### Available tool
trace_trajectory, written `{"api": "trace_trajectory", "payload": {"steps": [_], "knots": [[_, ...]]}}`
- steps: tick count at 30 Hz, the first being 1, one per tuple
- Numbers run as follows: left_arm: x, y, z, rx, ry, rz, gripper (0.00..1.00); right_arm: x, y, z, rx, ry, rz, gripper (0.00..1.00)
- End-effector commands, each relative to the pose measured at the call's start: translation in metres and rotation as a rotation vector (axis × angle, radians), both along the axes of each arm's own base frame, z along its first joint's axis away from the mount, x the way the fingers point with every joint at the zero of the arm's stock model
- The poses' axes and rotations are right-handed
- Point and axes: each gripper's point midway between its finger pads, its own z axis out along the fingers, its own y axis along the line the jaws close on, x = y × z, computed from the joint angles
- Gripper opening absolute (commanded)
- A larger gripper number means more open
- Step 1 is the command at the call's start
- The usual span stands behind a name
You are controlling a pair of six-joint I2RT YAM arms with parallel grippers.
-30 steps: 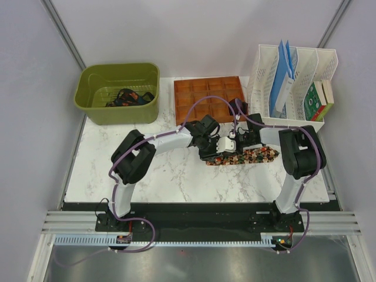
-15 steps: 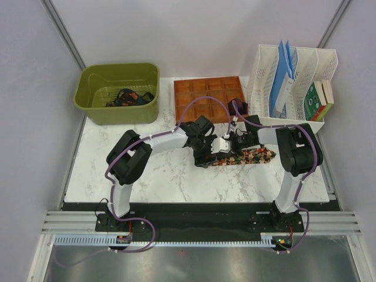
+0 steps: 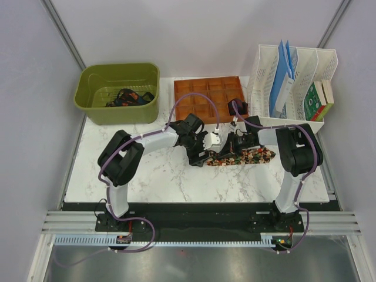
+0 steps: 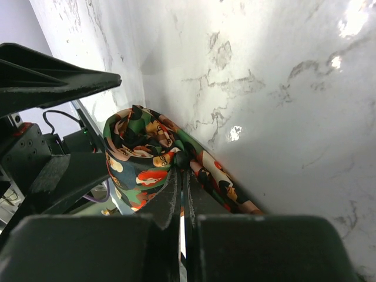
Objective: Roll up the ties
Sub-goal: Roll the tie at the center of the board.
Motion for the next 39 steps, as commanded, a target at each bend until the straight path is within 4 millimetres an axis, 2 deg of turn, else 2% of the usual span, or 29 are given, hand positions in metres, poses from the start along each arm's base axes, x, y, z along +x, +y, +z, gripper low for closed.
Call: {"api": "trace_trajectory", "payload": {"steps": [1,6,10,16,25,27,33,35,38,39], "knots": [[0.008,-0.029,0.019,-0.123,-0.008,0.007,0.84,-0.013,-0.019,-0.049,-0.186,0.017,-0.020,0.00],[0.012,-0.040,0.025,-0.154,-0.007,0.001,0.73,-0.012,-0.017,-0.050,-0.182,0.013,-0.032,0.00],[0.005,-0.047,0.044,-0.200,-0.013,-0.031,0.66,-0.010,-0.013,-0.047,-0.174,0.010,-0.046,0.00],[-0.004,-0.065,0.047,-0.206,-0.016,-0.063,0.59,-0.009,-0.003,-0.044,-0.156,0.014,-0.048,0.00],[-0.018,-0.087,0.017,-0.135,-0.022,-0.104,0.53,-0.010,0.006,-0.039,-0.130,0.016,-0.036,0.00],[-0.025,-0.087,0.003,-0.091,-0.026,-0.120,0.53,-0.010,0.008,-0.036,-0.118,0.017,-0.030,0.01],[-0.034,-0.081,-0.025,0.002,-0.023,-0.131,0.50,-0.010,0.013,-0.026,-0.084,0.013,-0.016,0.03],[-0.035,-0.078,-0.035,0.034,-0.020,-0.132,0.47,-0.014,0.012,-0.027,-0.084,0.032,0.002,0.05],[-0.038,-0.065,-0.047,0.093,-0.007,-0.141,0.42,-0.014,0.008,-0.023,-0.092,0.025,0.031,0.11],[-0.040,-0.062,-0.049,0.107,-0.007,-0.150,0.40,-0.010,0.007,-0.020,-0.094,0.008,0.035,0.17]]}}
